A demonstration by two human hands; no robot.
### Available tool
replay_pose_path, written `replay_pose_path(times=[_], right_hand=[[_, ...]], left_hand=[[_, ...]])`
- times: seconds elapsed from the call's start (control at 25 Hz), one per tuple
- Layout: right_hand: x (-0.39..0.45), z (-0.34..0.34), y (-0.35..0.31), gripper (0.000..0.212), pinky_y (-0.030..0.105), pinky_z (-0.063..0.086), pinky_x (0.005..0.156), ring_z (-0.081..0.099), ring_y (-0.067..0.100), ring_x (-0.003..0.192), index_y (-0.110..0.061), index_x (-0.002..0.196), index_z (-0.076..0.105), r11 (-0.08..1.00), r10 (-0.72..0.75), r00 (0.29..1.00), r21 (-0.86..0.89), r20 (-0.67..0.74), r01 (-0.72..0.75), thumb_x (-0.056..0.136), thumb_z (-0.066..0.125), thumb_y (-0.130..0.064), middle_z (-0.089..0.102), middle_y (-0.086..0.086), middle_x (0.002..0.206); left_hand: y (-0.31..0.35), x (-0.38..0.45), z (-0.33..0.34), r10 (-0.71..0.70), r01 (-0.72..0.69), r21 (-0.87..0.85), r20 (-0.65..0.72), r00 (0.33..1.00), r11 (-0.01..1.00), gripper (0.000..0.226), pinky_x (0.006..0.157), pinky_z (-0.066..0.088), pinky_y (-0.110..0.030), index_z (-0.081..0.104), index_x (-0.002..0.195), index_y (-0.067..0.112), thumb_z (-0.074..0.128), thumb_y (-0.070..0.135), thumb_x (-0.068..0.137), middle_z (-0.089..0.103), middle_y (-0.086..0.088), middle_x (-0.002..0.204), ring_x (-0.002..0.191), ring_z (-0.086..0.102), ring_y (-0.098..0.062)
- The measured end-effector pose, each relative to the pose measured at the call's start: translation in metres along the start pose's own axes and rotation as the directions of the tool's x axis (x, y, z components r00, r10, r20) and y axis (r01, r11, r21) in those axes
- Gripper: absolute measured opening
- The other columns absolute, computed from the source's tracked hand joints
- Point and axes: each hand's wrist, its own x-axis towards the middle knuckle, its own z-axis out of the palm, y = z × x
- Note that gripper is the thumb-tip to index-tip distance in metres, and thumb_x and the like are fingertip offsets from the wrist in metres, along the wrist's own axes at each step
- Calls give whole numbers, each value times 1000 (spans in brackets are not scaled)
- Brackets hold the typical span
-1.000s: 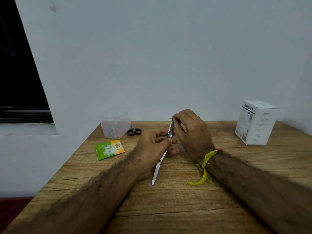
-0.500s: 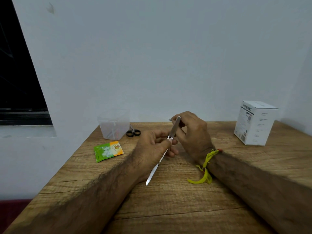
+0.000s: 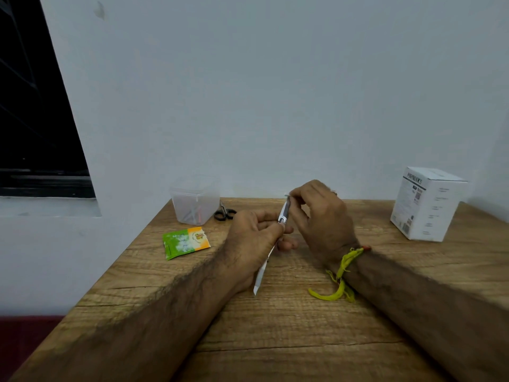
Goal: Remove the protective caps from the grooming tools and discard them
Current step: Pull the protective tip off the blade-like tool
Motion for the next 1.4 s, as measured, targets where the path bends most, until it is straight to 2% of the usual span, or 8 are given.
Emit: replay_pose_path(times=[0.24, 0.48, 0.64, 0.8, 0.92, 1.16, 1.24, 1.4], right_hand=[[-1, 0, -2, 16, 42, 53, 68, 61, 23, 77, -7, 90, 67, 999, -3, 996, 36, 88, 0, 93, 53, -15, 63, 5, 88], [-2, 0, -1, 9, 40, 52, 69, 61, 23, 77, -6, 89, 68, 998, -7, 997, 70, 73, 2, 92, 59, -9, 64, 5, 87], [-2, -2, 1, 6, 39, 53, 66, 58, 19, 74, -8, 87, 66, 992, 47, 998, 119, 38, -51, 92, 62, -8, 62, 2, 84], [-1, -2, -2, 6, 38, 52, 68, 59, 19, 75, -6, 88, 67, 993, -12, 999, 122, 41, 7, 92, 63, -9, 63, 3, 84], [-2, -2, 0, 4, 39, 53, 68, 60, 19, 76, -6, 89, 68, 995, 6, 998, 100, 62, -12, 90, 64, -8, 64, 4, 85], [0, 0, -3, 4, 37, 53, 67, 58, 17, 75, -7, 89, 66, 995, 3, 999, 102, 54, -9, 93, 65, -7, 62, 2, 85], [-1, 0, -1, 5, 40, 54, 66, 59, 19, 74, -8, 87, 66, 995, 19, 999, 102, 46, -23, 92, 65, -8, 62, 3, 85], [0, 1, -3, 7, 40, 53, 68, 60, 21, 76, -7, 87, 67, 991, -11, 997, 136, 74, 1, 93, 62, -7, 63, 4, 85]], left_hand=[[-2, 1, -2, 31, -31, 21, 16, 999, 999, 20, 59, 57, -23, 69, 104, 5, 56, -7, 95, 74, -17, 91, 65, 72, -21], [-3, 2, -2, 59, -60, 44, 27, 998, 997, 22, 59, 56, -22, 67, 114, 3, 56, -6, 96, 73, -16, 96, 66, 72, -19], [-2, 1, -4, 66, -67, 7, 55, 996, 998, 22, 62, 57, -23, 63, 118, 5, 57, -1, 98, 73, -17, 101, 74, 74, -21], [-3, 2, -2, 61, -60, -8, 93, 994, 998, 29, 64, 58, -23, 61, 127, 4, 57, 1, 98, 76, -17, 94, 76, 74, -23], [-3, 1, -3, 47, -44, -37, 93, 994, 998, 31, 65, 59, -25, 62, 128, 3, 57, 0, 97, 76, -15, 86, 72, 73, -24], [0, 0, -2, 29, -31, 39, 52, 998, 999, 35, 47, 50, -21, 60, 132, 9, 58, 3, 98, 65, -13, 73, 50, 61, -15], [-1, -1, -1, 43, -48, 80, 65, 997, 996, 33, 43, 45, -20, 60, 131, 9, 58, 3, 98, 64, -11, 72, 50, 61, -14], [-2, 0, -2, 84, -90, 134, 51, 995, 987, 30, 47, 48, -20, 61, 127, 10, 58, 2, 98, 66, -12, 76, 55, 65, -14]])
